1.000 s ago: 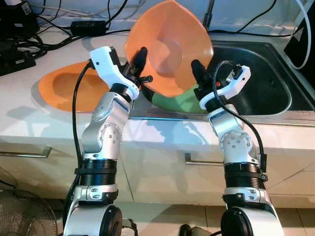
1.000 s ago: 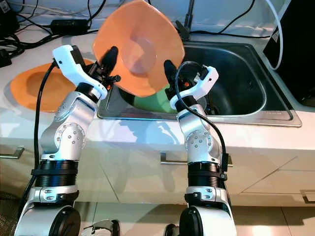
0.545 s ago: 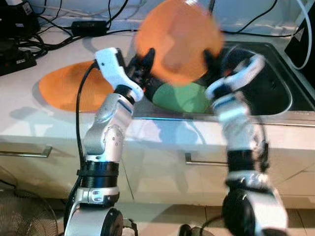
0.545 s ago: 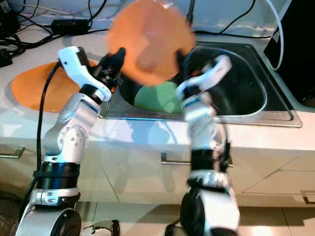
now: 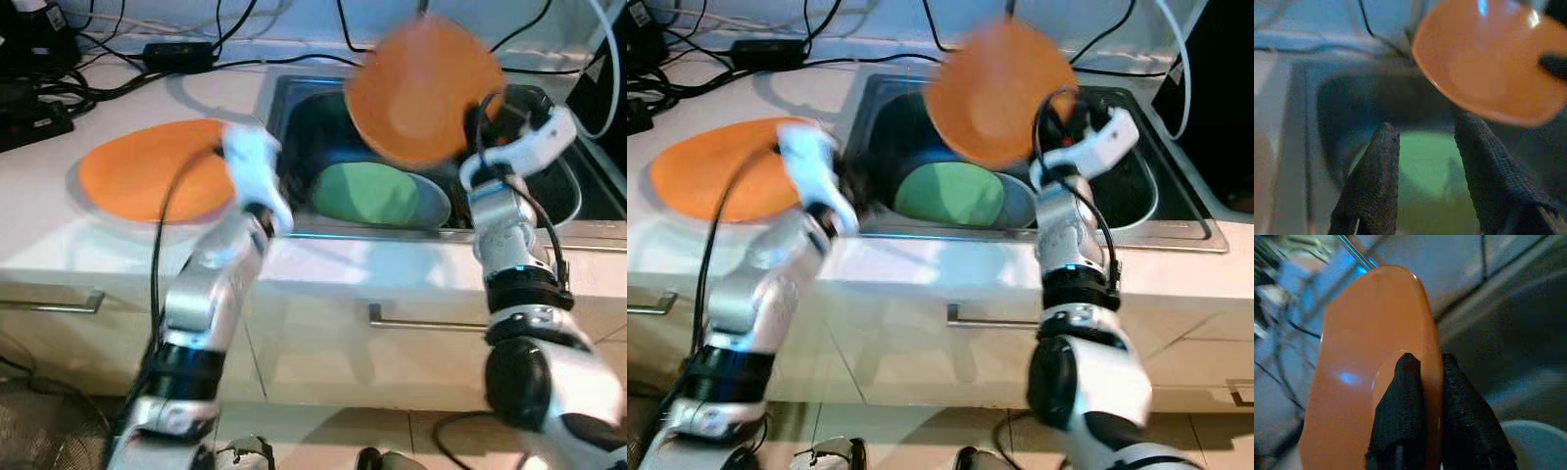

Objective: Kitchen organization

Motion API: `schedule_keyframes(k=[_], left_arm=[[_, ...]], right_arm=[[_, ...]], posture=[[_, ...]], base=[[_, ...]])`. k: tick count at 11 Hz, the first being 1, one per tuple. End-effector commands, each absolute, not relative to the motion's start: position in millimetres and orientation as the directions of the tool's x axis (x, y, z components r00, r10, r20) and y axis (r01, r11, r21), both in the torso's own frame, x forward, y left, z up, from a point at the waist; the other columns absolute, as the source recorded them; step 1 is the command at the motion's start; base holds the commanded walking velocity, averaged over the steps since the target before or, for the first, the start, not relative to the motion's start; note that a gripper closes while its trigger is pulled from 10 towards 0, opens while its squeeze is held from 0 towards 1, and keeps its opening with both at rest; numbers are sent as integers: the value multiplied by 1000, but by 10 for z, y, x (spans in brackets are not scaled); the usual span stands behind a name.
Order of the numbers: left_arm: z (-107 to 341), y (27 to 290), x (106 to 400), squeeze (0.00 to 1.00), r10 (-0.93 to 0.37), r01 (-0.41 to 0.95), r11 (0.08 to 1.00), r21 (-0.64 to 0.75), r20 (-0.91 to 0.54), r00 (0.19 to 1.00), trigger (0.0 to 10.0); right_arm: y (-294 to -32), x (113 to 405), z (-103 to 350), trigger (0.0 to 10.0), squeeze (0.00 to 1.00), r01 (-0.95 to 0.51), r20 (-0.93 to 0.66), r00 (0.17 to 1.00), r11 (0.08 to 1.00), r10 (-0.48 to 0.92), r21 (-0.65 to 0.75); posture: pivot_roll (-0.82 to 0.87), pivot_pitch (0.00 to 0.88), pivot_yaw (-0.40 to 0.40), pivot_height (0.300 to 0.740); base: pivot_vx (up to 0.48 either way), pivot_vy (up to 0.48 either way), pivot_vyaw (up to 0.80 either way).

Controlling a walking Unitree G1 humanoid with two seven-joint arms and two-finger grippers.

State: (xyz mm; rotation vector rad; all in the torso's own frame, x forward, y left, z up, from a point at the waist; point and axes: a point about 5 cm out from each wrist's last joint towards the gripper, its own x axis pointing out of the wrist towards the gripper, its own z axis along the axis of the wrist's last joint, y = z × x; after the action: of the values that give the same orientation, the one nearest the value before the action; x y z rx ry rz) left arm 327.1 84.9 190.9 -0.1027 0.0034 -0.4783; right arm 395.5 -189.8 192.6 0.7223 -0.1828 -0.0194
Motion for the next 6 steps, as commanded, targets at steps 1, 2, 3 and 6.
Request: schedule_keyframes(k=[1,2,3,6], left_arm=[[1864,782,3227,0,-490,488,871,-55,-28,871,10000],[1804,765,3193,0,-495,493,869,-46,-78,866,10000],[1793,750,3171,0,-500,498,866,-43,-100,860,10000],[1776,723,3096,0,-495,499,866,-29,-179,850,10000]], right_arm=[[-1891,4000,2082,10000,0,-51,202,975,800,-89,598],[-1884,4021,2069,10000,0,-28,187,979,865,-77,502],[-1857,4039,2080,10000,0,-24,189,980,904,-64,428],[-1645,4089,2020,10000,0,-71,141,989,986,49,151]], posture=[[124,44,-1,740],[126,44,-3,740],[130,46,-5,740],[149,62,-18,740]], base=[[0,0,0],[0,0,0],[0,0,0],[0,0,0]])
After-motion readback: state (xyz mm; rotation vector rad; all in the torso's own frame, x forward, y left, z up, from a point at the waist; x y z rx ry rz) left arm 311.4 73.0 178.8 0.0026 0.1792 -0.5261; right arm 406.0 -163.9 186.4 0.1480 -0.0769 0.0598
